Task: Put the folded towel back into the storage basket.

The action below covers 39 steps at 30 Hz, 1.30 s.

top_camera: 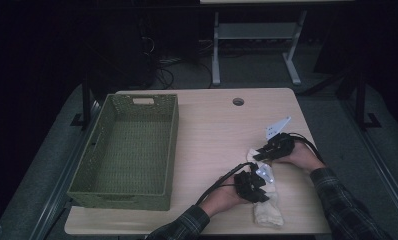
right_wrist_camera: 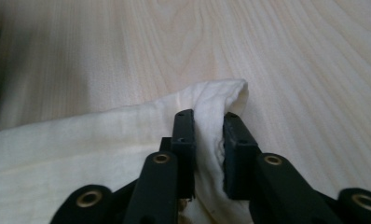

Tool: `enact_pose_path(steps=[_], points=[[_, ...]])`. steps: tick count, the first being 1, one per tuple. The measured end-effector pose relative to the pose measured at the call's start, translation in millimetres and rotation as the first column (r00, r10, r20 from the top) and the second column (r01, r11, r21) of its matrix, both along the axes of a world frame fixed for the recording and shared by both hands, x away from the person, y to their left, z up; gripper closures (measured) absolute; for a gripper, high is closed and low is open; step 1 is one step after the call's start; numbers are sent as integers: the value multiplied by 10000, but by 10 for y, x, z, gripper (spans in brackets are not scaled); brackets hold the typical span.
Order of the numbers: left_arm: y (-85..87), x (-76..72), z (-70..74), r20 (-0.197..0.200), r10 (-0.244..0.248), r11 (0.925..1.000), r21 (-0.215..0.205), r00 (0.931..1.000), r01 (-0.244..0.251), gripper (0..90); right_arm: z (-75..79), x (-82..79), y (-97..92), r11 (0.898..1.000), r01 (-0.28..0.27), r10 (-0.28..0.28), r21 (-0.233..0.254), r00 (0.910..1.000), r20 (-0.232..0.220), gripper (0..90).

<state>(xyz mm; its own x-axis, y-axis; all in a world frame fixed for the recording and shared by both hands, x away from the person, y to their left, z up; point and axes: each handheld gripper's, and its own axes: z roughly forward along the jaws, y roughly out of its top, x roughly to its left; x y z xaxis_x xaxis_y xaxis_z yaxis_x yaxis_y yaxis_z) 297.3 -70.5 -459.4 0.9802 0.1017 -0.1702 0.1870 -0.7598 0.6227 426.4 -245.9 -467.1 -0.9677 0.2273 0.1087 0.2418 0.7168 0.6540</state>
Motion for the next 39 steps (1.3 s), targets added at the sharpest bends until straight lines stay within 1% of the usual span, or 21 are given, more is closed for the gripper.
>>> enact_pose_path(steps=[1,3,6,8,9,12,13,15,17,19,24,27,29,30,31,32,33,36,38,39], points=[[1,2,1,-18,-1,10000,-2,10000,1,805,1,-3,1,10000,16,-17,-13,10000,-54,793],[3,3,3,-67,13,10000,-66,10000,-13,810,4,0,2,10000,-10,9,-63,10000,-18,807],[14,6,24,-65,-81,9999,-99,9999,80,811,19,-10,7,9999,25,-26,-144,10000,-77,810],[36,0,80,-25,-118,9996,-243,9999,117,812,53,-12,5,9999,-26,26,-152,10000,-32,810],[36,0,80,-25,-118,9996,-243,9999,117,811,53,-12,5,9999,-26,26,-152,10000,-32,810],[76,-9,144,-61,0,9990,-442,10000,-2,811,115,-27,2,9999,124,-125,-56,9998,-181,811],[93,-8,167,-48,19,9988,-479,10000,-21,811,135,-18,2,10000,31,-32,-29,10000,-37,811],[125,-8,210,-26,67,9982,-592,10000,-69,811,178,-23,13,10000,67,-67,8,10000,-28,811],[168,4,278,93,8,9983,-584,10000,-3,811,239,-18,24,9999,16,-16,121,10000,68,811],[215,13,349,170,62,9978,-659,9998,-51,811,313,-15,37,9998,55,-57,216,9999,100,811],[381,44,565,410,334,9955,-897,9986,-297,811,473,7,94,9991,154,-162,403,9997,193,811],[486,65,700,526,561,9927,-1100,9970,-500,810,554,35,152,9983,82,-99,574,9995,288,811],[537,76,759,570,676,9909,-1206,9961,-604,810,608,55,204,9983,27,-51,574,9991,420,811],[565,77,788,587,733,9900,-1249,9956,-656,810,637,55,231,9980,56,-80,633,9993,376,811],[593,79,817,591,761,9896,-1266,9953,-682,810,663,74,255,9978,-74,39,657,9986,532,811],[621,78,844,564,822,9886,-1307,9950,-743,810,695,77,284,9977,-49,15,672,9987,504,811],[652,84,875,575,821,9889,-1286,9950,-742,810,724,88,305,9976,-105,64,683,9982,598,811],[753,108,976,557,933,9869,-1373,9941,-849,810,818,111,373,9967,-124,75,797,9981,608,811],[834,133,1057,704,979,9871,-1339,9927,-878,810,873,131,419,9959,-146,89,892,9979,642,811],[872,144,1091,678,991,9865,-1373,9928,-891,810,906,135,452,9950,-94,33,992,9981,612,811]])
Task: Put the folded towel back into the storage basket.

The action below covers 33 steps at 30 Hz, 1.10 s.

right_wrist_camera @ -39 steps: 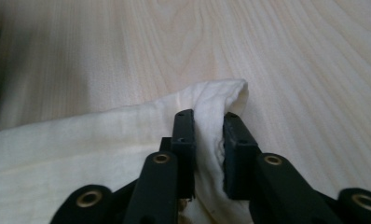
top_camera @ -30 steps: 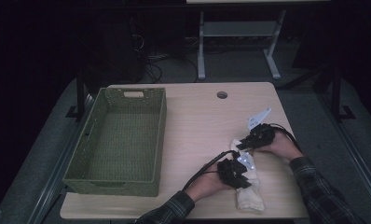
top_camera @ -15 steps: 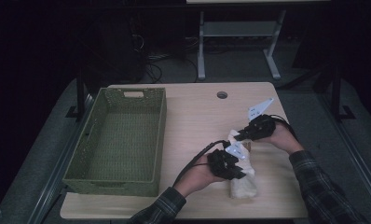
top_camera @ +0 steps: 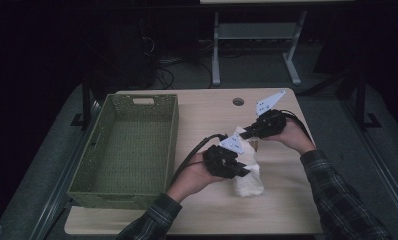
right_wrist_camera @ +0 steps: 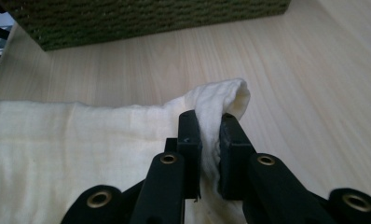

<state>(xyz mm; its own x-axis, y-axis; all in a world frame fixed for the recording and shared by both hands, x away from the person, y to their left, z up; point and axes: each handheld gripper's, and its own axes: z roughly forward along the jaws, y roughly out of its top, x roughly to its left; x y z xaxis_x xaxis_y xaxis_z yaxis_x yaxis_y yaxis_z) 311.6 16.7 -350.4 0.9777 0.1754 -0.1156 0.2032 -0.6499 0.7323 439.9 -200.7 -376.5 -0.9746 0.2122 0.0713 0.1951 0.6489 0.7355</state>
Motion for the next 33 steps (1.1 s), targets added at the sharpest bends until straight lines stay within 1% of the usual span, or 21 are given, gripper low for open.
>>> enact_pose_path(steps=[4,5,7,11,14,15,16,17,18,20,21,22,24,26,30,31,32,33], points=[[139,23,116,-20,90,9999,-122,10000,-91,810,80,41,104,9999,-124,123,115,9999,87,812],[176,31,143,31,111,9999,-117,9999,-111,810,102,48,136,9998,-132,131,131,9999,60,812],[262,42,200,85,164,9999,-31,9998,-164,810,147,71,207,9997,-208,206,158,9997,161,812],[420,50,303,190,298,9996,-36,9994,-297,810,224,96,340,9993,-254,249,277,9995,181,812],[561,65,381,358,358,9993,-99,9987,-354,810,281,120,466,9993,-352,349,101,9989,322,812],[607,66,402,329,414,9991,-149,9986,-409,810,302,131,508,9992,-402,399,89,9985,366,812],[654,66,420,271,462,9987,-208,9986,-457,810,325,140,546,9991,-426,422,87,9982,427,812],[704,75,441,323,457,9988,-205,9984,-451,810,373,157,624,9989,-460,454,113,9978,475,812],[751,77,459,303,493,9985,-251,9983,-485,810,373,157,624,9989,-460,454,113,9978,475,812],[847,85,498,351,530,9983,-278,9980,-520,810,422,177,710,9985,-524,516,138,9971,555,812],[894,85,518,396,578,9979,-299,9975,-566,810,473,205,808,9980,-619,609,131,9957,694,812],[943,87,543,472,580,9980,-260,9972,-568,810,473,205,808,9980,-619,609,131,9957,694,812],[1039,80,585,545,691,9973,-305,9961,-675,810,527,225,914,9975,-688,676,129,9946,793,812],[1141,87,619,654,716,9970,-332,9953,-695,810,577,249,1024,9966,-805,787,168,9929,890,812],[1327,97,646,642,889,9954,-418,9940,-863,810,641,300,1246,9946,-1022,1000,148,9887,1117,812],[1367,103,643,628,949,9949,-403,9935,-925,810,652,308,1298,9947,-1020,1002,115,9892,1071,813],[1406,109,639,655,1008,9945,-357,9928,-986,810,655,329,1349,9939,-1094,1075,100,9873,1168,813],[1446,114,639,700,1032,9944,-285,9922,-1015,810,657,346,1398,9935,-1131,1115,79,9871,1147,813]])
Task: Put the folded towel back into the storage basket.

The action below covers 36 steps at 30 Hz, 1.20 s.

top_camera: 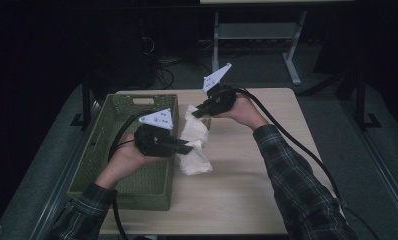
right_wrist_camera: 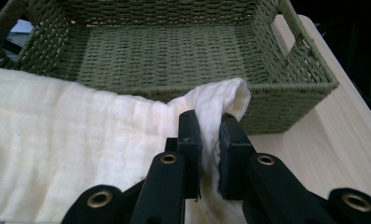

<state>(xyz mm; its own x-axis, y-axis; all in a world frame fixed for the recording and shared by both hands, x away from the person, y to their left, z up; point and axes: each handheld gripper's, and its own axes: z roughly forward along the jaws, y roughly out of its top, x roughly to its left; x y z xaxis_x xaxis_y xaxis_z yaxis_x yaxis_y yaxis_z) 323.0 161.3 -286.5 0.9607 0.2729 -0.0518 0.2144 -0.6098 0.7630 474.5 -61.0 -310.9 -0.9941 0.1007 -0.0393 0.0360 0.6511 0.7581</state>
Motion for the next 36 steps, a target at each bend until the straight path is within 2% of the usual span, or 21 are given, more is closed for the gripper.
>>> enact_pose_path(steps=[3,11,18,22,24,27,36], points=[[131,3,-6,65,208,9997,112,9998,-208,810,5,51,125,10000,-11,11,11,10000,-48,813],[450,-13,12,125,568,9984,50,9983,-569,810,49,103,455,9997,-198,199,124,9998,-22,814],[759,-61,11,96,1047,9945,-79,9945,-1046,810,41,128,828,9987,-497,497,63,9987,53,814],[936,-111,31,143,1322,9912,25,9911,-1323,810,15,123,1019,9981,-614,614,48,9981,28,815],[1001,-131,31,113,1454,9894,3,9893,-1454,810,-5,115,1139,9976,-675,675,146,9977,-47,815],[1082,-155,2,54,1564,9877,66,9877,-1565,810,-28,100,1207,9976,-686,688,118,9975,-158,815],[1170,-171,-156,-224,1438,9882,562,9894,-1424,809,-204,78,1398,9958,-917,917,9,9954,-287,815]])
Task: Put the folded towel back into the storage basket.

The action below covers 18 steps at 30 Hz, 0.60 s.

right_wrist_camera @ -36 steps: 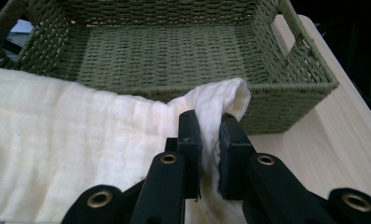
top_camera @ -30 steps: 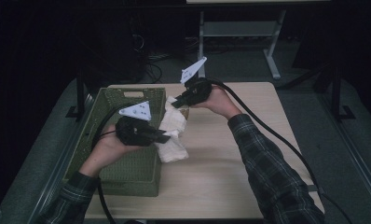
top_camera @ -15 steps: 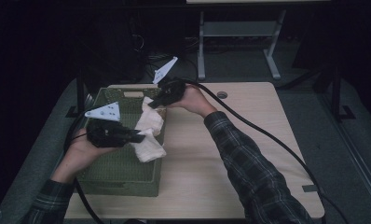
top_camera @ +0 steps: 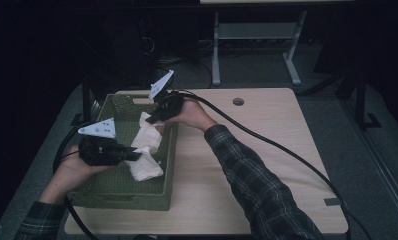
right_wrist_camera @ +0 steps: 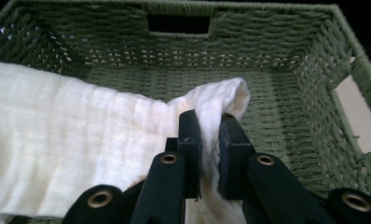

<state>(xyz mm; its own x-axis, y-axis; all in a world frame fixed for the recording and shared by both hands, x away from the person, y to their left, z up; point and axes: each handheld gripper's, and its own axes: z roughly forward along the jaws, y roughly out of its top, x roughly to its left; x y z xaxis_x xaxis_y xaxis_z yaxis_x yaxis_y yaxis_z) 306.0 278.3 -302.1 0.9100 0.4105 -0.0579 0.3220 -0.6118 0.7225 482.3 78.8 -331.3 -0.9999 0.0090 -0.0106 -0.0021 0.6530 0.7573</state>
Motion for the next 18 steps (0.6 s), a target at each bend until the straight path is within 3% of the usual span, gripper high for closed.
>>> enact_pose_path(steps=[4,7,10,13,18], points=[[-41,19,-126,-311,-200,9998,41,9993,202,808,-59,-7,17,9998,-32,32,-196,10000,-17,815],[-92,32,-212,-418,-375,9983,435,9984,394,807,-96,-17,36,9994,-118,118,-313,9999,-10,815],[-109,42,-269,-593,-400,9982,421,9974,425,793,-137,-31,57,9990,-136,137,-417,9999,10,815],[-108,56,-300,-394,-279,9988,394,9988,295,631,-176,-30,68,9984,-150,150,-537,9999,-7,815],[-125,65,-325,-185,-184,9994,295,9997,190,493,-207,-17,72,9978,-98,101,-660,9999,37,815]])
